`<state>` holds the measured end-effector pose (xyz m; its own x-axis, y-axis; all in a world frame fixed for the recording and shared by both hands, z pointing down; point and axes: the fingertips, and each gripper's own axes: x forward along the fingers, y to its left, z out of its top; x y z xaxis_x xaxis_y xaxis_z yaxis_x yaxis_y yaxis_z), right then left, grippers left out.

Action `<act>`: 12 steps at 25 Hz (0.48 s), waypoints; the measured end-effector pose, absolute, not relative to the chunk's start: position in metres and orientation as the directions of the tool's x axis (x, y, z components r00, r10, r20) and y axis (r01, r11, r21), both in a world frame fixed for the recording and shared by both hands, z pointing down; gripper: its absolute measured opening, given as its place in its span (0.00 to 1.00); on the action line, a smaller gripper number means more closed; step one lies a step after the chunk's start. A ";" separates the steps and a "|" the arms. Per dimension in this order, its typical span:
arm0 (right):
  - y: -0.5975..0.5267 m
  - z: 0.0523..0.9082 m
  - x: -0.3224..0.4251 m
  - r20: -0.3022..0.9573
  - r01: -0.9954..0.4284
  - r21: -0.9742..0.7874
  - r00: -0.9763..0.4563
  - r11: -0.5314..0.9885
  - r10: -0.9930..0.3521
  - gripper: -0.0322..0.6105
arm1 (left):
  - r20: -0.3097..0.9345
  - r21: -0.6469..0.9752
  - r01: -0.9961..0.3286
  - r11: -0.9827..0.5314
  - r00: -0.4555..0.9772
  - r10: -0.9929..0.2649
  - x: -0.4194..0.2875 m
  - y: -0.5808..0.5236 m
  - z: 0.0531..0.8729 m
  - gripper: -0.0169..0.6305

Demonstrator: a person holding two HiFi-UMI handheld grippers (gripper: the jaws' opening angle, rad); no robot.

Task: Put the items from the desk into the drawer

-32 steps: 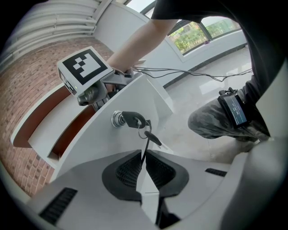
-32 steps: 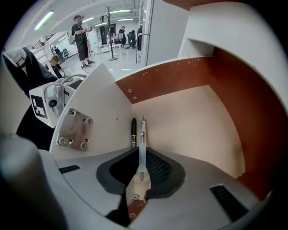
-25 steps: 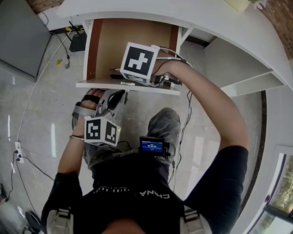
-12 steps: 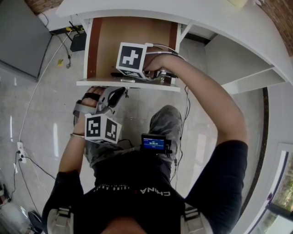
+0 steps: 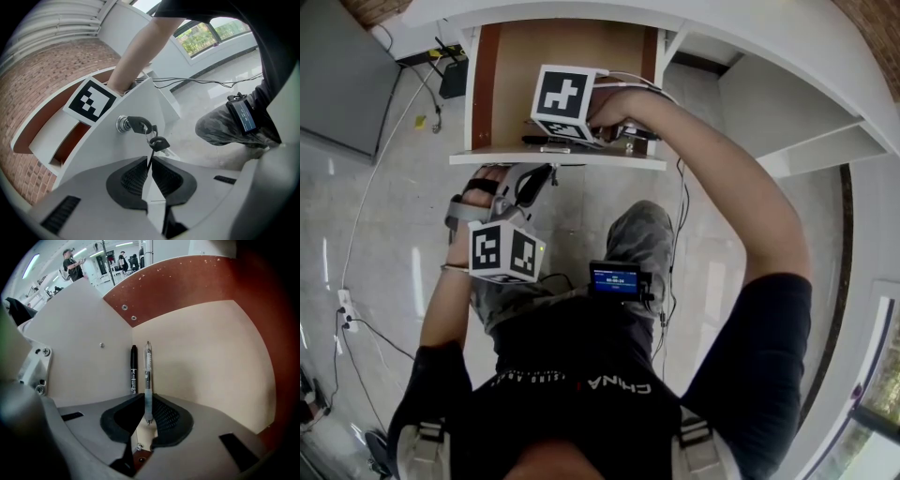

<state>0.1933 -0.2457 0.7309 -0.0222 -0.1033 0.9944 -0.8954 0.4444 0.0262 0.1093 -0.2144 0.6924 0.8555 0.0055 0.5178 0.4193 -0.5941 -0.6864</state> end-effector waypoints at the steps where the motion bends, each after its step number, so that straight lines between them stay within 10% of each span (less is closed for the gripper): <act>1: -0.246 0.731 0.193 0.994 -0.895 0.024 -0.024 0.446 -0.103 0.14 | 0.518 -0.686 0.420 -0.595 0.855 0.005 0.109 -0.214 0.692 0.08; 12: -0.241 0.730 0.188 0.991 -0.889 -0.046 -0.098 0.456 -0.092 0.21 | 0.520 -0.687 0.418 -0.595 0.854 0.000 0.111 -0.213 0.693 0.08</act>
<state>0.1877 -0.2412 0.7298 -0.0978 -0.0917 0.9910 -0.8889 0.4559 -0.0455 0.1107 -0.2134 0.6932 0.8541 0.0004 0.5202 0.4184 -0.5946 -0.6866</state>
